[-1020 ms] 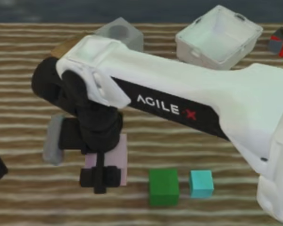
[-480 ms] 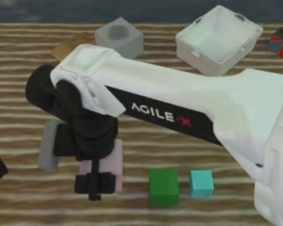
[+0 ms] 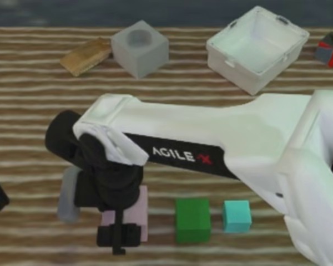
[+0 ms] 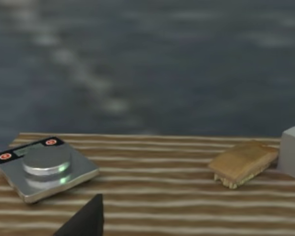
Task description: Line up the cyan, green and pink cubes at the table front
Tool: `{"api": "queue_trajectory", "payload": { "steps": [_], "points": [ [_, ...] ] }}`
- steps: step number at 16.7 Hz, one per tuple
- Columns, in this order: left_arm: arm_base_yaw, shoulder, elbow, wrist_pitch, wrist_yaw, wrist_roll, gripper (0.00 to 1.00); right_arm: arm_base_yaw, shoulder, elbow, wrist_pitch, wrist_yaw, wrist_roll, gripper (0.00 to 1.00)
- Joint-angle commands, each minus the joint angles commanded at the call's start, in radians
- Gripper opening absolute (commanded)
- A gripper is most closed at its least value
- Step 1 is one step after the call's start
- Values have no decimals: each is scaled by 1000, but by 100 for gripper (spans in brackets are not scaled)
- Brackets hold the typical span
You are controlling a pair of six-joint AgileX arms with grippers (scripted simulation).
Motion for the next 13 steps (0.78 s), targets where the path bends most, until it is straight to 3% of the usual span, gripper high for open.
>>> {"api": "queue_trajectory", "payload": {
  "steps": [3, 13],
  "points": [
    [0, 0, 0, 0, 0, 0, 100, 0, 0, -1, 1, 0, 0, 0],
    [0, 0, 0, 0, 0, 0, 100, 0, 0, -1, 1, 0, 0, 75]
  ]
}}
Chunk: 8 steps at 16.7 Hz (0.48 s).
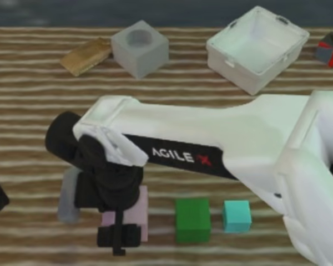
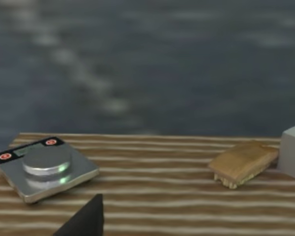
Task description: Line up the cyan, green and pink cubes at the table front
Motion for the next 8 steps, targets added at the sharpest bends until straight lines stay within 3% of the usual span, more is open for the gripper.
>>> {"api": "queue_trajectory", "payload": {
  "steps": [3, 8],
  "points": [
    [0, 0, 0, 0, 0, 0, 100, 0, 0, 0, 0, 0, 0, 98],
    [0, 0, 0, 0, 0, 0, 100, 0, 0, 0, 0, 0, 0, 100]
  ]
}}
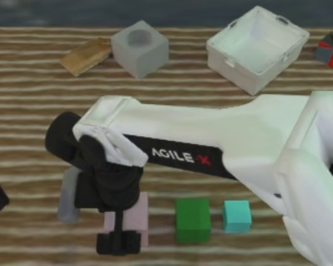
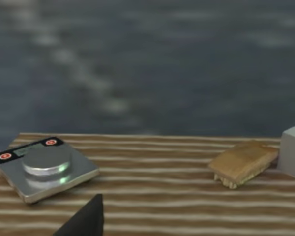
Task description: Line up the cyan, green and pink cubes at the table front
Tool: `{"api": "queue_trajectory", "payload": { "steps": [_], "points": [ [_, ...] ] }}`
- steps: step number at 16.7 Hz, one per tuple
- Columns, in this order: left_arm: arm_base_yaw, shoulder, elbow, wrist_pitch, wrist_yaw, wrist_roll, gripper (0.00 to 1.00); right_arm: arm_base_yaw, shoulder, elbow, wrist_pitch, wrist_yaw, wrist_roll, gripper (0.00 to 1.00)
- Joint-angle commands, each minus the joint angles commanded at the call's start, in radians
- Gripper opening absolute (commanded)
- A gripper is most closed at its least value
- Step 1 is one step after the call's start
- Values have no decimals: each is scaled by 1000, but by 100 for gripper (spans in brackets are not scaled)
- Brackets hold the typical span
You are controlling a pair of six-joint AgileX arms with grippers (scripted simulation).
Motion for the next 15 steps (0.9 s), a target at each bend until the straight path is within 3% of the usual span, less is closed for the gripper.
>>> {"api": "queue_trajectory", "payload": {
  "steps": [6, 15],
  "points": [
    [0, 0, 0, 0, 0, 0, 100, 0, -3, 17, -17, 0, 0, 100],
    [0, 0, 0, 0, 0, 0, 100, 7, -40, 208, -248, 0, -2, 100]
  ]
}}
